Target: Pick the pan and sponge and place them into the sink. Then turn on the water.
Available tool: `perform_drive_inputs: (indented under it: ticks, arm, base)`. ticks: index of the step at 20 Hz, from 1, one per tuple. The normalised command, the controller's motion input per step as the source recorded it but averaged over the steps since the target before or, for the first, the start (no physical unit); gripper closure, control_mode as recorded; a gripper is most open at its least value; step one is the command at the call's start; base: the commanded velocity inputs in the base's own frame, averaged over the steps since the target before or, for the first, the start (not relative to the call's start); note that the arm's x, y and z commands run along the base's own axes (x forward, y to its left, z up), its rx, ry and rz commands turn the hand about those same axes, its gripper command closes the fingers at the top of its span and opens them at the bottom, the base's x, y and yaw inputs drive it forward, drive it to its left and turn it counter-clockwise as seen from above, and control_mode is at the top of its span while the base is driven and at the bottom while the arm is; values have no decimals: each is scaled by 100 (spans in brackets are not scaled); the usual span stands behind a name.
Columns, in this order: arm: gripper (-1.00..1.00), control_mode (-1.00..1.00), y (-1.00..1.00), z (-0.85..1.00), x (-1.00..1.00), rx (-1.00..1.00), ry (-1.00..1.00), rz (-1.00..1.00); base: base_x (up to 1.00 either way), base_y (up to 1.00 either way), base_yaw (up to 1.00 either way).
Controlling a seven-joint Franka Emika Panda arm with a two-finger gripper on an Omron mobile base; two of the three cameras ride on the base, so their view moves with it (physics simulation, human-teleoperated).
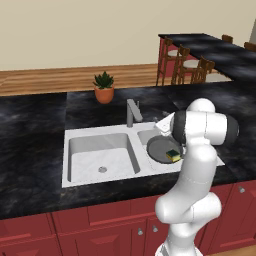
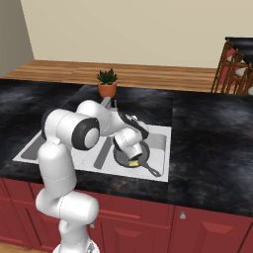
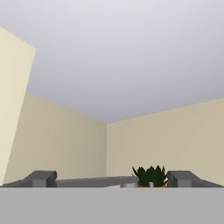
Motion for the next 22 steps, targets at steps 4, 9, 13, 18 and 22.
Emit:
perform_drive_inputs:
  ticks: [4,9,13,18,22]
  arm:
    - [-100,-100,30,0,14,-1,-3,-4]
    - [-100,-100,13,0,21,0,0,-2]
    - [-100,-100,-2,0,23,1,7,0]
    - [-100,-100,-9,4,25,1,14,2]
    - [-100,-100,-3,5,25,0,13,5]
  base:
    - [0,0,0]
    - [0,0,0]
    - [0,0,0]
    - [0,0,0]
    - [0,0,0]
